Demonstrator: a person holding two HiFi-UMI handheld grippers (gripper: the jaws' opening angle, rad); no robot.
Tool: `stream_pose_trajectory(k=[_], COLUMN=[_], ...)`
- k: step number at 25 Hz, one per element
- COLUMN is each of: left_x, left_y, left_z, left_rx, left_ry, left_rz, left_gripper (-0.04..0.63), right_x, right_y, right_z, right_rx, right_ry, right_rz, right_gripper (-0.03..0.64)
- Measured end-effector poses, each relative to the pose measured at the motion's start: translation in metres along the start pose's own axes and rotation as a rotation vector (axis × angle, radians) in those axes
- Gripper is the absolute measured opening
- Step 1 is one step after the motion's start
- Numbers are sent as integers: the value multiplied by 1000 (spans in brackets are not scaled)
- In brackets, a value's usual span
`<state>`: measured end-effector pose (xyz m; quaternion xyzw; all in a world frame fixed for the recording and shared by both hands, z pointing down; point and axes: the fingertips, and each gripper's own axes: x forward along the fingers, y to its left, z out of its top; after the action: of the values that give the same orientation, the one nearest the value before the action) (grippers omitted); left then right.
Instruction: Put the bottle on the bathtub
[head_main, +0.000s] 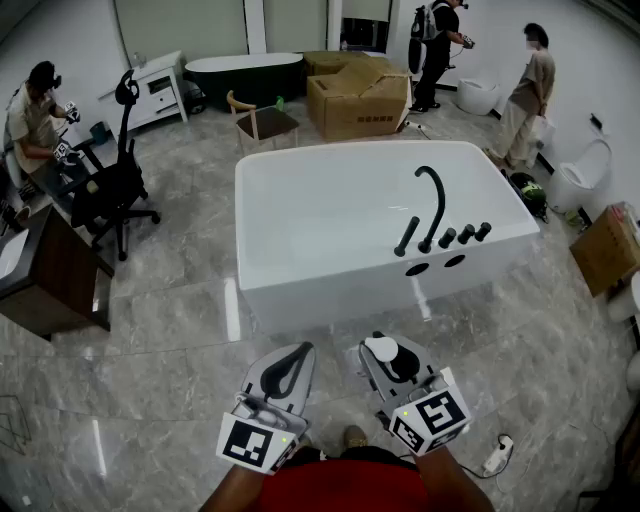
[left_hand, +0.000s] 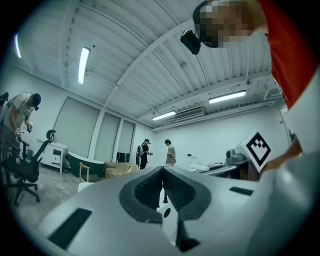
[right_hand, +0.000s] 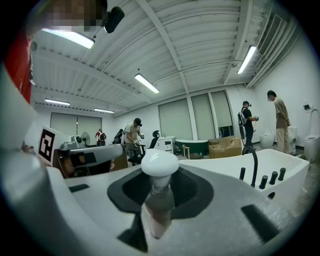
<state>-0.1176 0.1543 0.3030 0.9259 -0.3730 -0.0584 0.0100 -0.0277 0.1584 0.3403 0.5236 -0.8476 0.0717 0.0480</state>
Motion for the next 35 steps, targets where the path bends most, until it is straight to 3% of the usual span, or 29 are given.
stream_pose_trajectory(k=[11, 20, 26, 35], left_x=[-17, 23, 90, 209], left_y=[46, 84, 109, 149], left_z=[-3, -27, -46, -79], left_rx=[-17, -35, -13, 11], left_ry=[-18, 18, 48, 104], left_rz=[-27, -23, 45, 212], left_gripper=[11, 11, 11, 11], right_x=[31, 84, 139, 240], right_y=[0, -66, -142, -248], right_z=[-5, -19, -36, -92], right_rx=[59, 33, 1, -77], right_ry=[8, 46, 59, 108], right_rz=[-84, -130, -91, 63], right_gripper=[101, 101, 101, 101])
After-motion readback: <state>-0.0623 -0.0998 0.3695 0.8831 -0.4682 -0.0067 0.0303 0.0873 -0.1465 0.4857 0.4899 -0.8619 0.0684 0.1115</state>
